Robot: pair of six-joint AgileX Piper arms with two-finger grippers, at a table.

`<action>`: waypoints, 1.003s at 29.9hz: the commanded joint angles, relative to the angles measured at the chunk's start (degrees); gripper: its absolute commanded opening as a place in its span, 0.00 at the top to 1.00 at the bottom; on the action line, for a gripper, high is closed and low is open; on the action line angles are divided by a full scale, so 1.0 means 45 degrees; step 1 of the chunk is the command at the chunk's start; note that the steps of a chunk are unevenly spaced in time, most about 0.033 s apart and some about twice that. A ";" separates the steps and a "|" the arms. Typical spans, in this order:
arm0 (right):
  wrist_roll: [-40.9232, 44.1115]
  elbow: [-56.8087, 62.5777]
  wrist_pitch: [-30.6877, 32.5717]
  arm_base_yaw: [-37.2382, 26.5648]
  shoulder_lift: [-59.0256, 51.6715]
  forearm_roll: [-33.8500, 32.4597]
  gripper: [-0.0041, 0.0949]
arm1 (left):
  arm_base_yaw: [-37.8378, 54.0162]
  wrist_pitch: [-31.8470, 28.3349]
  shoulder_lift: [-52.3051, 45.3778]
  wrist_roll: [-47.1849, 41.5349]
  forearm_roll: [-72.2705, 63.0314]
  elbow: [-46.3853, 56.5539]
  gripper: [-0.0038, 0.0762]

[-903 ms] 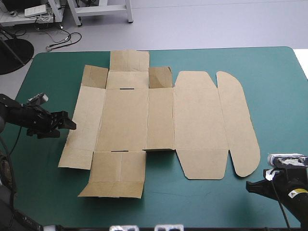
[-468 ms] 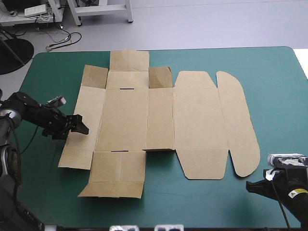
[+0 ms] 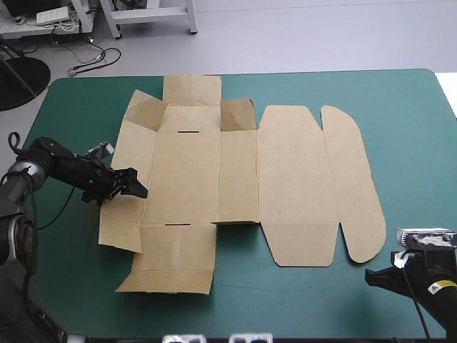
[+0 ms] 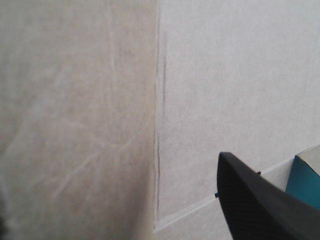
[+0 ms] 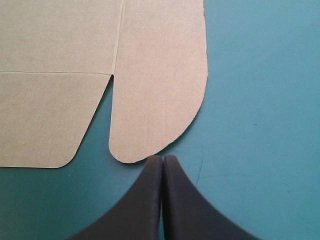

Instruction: Fold the box

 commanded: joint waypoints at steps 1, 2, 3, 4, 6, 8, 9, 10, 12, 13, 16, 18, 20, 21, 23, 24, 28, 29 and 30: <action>-0.0062 -0.0323 -0.0597 0.0011 0.0086 0.0189 0.98 | -0.0337 0.0062 -0.0366 0.0016 -0.0595 -0.0195 0.47; -0.0062 -0.0323 -0.0597 0.0011 0.0086 0.0189 0.98 | -0.0372 0.0000 -0.0366 0.0016 -0.0595 -0.0195 0.52; -0.0062 -0.0323 -0.0597 0.0011 0.0086 0.0189 0.98 | -0.0393 -0.0028 -0.0366 0.0016 -0.0595 -0.0195 0.57; -0.0062 -0.0323 -0.0597 0.0011 0.0086 0.0189 0.98 | -0.0393 -0.0061 -0.0366 0.0016 -0.0614 -0.0195 0.66; -0.0062 -0.0323 -0.0597 0.0011 0.0086 0.0189 0.98 | -0.0393 -0.0036 -0.0366 0.0016 -0.0614 -0.0195 0.82; -0.0062 -0.0323 -0.0597 0.0011 0.0086 0.0189 0.98 | -0.0400 -0.0015 -0.0366 0.0062 -0.0645 -0.0195 0.96; -0.0062 -0.0323 -0.0597 0.0011 0.0086 0.0189 0.98 | -0.0450 0.0042 -0.0366 0.0062 -0.0646 -0.0195 0.96; -0.0062 -0.0323 -0.0597 0.0011 0.0086 0.0189 0.98 | -0.0474 0.0060 -0.0366 0.0062 -0.0673 -0.0195 0.96; -0.0062 -0.0323 -0.0597 0.0011 0.0086 0.0189 0.98 | -0.0474 0.0060 -0.0366 0.0103 -0.0761 -0.0195 0.96; -0.0062 -0.0323 -0.0597 0.0011 0.0086 0.0189 0.98 | -0.0474 0.0135 -0.0366 0.0158 -0.0825 -0.0218 0.96; -0.0062 -0.0323 -0.0597 0.0011 0.0086 0.0189 0.98 | -0.0474 0.0550 -0.0366 0.0425 -0.0818 -0.0583 0.96; -0.0062 -0.0323 -0.0597 0.0011 0.0086 0.0189 0.98 | -0.0474 0.0903 -0.0366 0.0423 -0.0701 -0.0980 0.96; -0.0084 -0.0323 -0.0597 0.0011 0.0086 0.0189 0.98 | -0.0595 0.1369 -0.0366 0.0504 -0.0466 -0.1591 0.96; -0.0084 -0.0323 -0.0597 0.0011 0.0086 0.0189 0.98 | -0.0690 0.1369 -0.0398 0.0505 -0.0251 -0.1912 0.96; -0.0084 -0.0323 -0.0597 0.0011 0.0086 0.0189 0.98 | -0.1090 0.1369 -0.0547 0.0505 0.0346 -0.2498 0.96; -0.0084 -0.0323 -0.0597 0.0011 0.0086 0.0189 0.98 | -0.1337 0.1369 -0.0630 0.0505 0.0751 -0.2857 0.96; -0.0084 -0.0323 -0.0597 0.0011 0.0086 0.0216 0.98 | -0.2668 0.1369 -0.0949 0.0604 0.2644 -0.4350 0.96; -0.0084 -0.0323 -0.0597 0.0011 0.0086 0.0216 0.98 | -0.3063 0.1333 -0.1011 0.0667 0.3116 -0.4737 0.96; -0.0084 -0.0323 -0.0597 0.0011 0.0086 0.0216 0.98 | -0.3376 0.1299 -0.1069 0.0704 0.3589 -0.5058 0.96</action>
